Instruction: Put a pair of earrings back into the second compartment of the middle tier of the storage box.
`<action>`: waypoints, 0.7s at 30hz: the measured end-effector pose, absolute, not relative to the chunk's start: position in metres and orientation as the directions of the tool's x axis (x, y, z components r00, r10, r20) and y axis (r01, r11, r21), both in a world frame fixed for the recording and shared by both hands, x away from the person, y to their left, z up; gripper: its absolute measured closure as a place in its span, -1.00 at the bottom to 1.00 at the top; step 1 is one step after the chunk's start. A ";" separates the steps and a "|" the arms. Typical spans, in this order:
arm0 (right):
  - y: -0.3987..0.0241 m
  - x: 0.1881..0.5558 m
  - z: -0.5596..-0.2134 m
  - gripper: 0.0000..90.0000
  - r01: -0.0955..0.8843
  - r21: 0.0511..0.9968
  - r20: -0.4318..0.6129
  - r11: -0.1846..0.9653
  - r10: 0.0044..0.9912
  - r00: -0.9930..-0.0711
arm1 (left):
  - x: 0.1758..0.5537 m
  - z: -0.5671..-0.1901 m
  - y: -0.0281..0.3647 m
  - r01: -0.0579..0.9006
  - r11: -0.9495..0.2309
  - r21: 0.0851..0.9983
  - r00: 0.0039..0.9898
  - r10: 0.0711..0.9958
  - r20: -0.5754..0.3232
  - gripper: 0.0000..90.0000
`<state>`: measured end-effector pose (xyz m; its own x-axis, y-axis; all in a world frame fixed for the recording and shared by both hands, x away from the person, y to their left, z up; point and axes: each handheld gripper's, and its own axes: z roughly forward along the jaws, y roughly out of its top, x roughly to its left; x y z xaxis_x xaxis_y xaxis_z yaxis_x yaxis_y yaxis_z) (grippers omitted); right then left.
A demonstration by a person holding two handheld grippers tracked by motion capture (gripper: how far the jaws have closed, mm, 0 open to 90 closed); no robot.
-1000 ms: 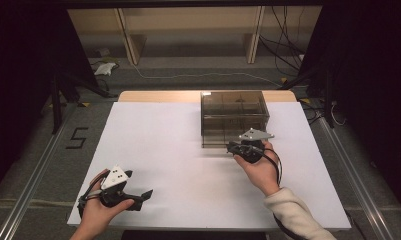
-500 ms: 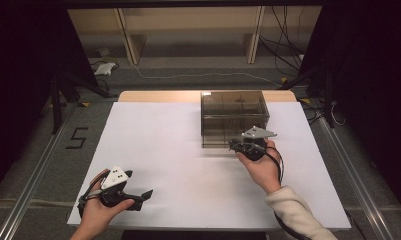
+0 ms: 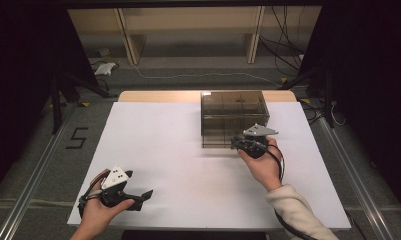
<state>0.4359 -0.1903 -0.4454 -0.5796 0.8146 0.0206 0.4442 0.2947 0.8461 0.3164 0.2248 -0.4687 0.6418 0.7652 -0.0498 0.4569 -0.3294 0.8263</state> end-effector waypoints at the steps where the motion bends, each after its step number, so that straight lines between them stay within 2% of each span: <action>1: -0.190 0.436 -0.445 0.79 0.444 0.846 0.021 0.294 0.815 -0.580 | 0.316 -0.469 0.225 0.457 -0.330 0.826 0.642 0.765 -0.050 -0.98; 21: -0.193 0.451 -0.447 0.79 0.439 0.850 0.003 0.292 0.830 -0.558 | 0.317 -0.469 0.224 0.458 -0.335 0.823 0.644 0.763 -0.048 -0.98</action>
<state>0.4510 -0.1927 -0.4471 -0.5577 0.8301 0.0030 0.4388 0.2918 0.8499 0.3166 0.2242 -0.4690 0.6444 0.7632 -0.0483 0.4584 -0.3350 0.8232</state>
